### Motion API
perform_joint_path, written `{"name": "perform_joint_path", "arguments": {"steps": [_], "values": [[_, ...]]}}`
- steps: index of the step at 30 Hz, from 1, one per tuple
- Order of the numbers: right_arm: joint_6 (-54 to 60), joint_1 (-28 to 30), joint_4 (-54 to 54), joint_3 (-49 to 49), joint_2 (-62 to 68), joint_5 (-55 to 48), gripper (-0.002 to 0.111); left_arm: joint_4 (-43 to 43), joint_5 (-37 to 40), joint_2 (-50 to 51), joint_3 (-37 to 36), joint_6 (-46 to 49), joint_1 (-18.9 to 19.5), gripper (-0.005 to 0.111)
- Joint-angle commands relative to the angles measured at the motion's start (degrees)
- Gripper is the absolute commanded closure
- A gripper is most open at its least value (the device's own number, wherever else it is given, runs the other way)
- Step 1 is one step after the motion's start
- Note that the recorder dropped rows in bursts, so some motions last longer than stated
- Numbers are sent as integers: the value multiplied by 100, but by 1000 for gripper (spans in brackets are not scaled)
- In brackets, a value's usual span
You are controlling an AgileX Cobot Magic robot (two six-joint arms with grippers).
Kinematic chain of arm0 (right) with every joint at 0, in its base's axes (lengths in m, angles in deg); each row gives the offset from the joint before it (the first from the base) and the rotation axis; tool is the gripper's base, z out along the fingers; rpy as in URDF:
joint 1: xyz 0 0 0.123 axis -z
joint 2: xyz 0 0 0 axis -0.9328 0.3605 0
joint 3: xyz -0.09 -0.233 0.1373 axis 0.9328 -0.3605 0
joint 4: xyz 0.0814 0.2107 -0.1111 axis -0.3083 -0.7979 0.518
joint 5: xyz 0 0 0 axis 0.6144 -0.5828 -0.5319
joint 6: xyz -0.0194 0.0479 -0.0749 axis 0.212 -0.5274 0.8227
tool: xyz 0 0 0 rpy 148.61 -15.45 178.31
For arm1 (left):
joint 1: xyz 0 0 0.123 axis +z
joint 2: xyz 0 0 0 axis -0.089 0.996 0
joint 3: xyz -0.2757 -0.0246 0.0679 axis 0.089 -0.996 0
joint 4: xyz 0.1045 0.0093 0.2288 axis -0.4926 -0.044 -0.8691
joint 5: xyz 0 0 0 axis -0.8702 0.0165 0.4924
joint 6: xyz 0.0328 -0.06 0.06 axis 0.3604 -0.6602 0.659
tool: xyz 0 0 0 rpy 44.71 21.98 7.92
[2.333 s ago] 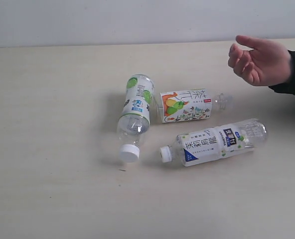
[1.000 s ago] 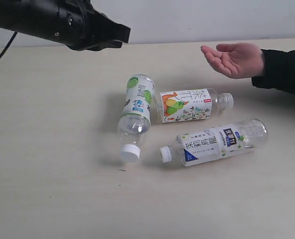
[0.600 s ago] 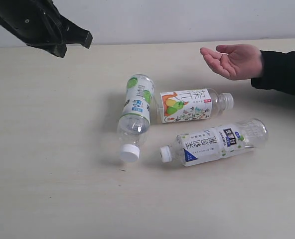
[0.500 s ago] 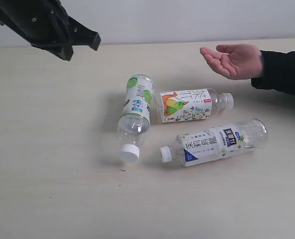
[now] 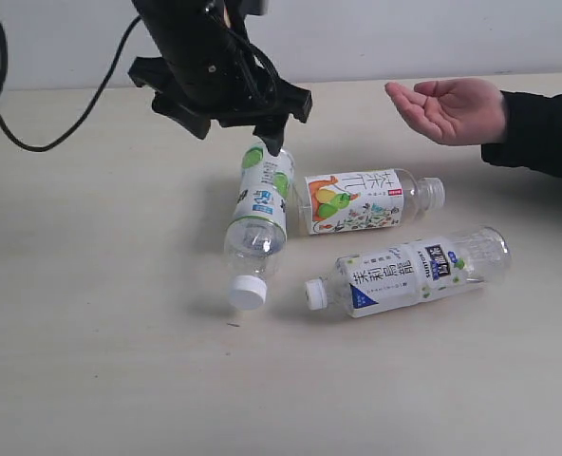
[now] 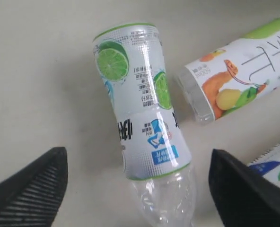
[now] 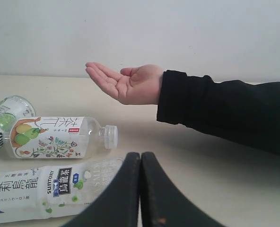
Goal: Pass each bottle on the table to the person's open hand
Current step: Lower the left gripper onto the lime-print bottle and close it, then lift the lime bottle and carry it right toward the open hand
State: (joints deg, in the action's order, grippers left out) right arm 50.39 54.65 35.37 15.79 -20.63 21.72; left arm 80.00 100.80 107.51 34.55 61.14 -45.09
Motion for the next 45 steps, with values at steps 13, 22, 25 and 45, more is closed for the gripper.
{"name": "perform_joint_path", "arguments": {"steps": [13, 22, 25, 45], "values": [[1, 24, 6, -31, -38, 15, 108, -130, -673, 976, 143, -191, 2, 28], [1, 24, 17, -31, -38, 15, 108, -189, -781, 1022, 143, -191, 2, 29], [1, 24, 17, -31, -38, 15, 108, -244, -781, 1022, 143, -191, 2, 29], [1, 24, 18, -31, -38, 15, 108, -272, -674, 1386, 143, -348, 2, 29]]}}
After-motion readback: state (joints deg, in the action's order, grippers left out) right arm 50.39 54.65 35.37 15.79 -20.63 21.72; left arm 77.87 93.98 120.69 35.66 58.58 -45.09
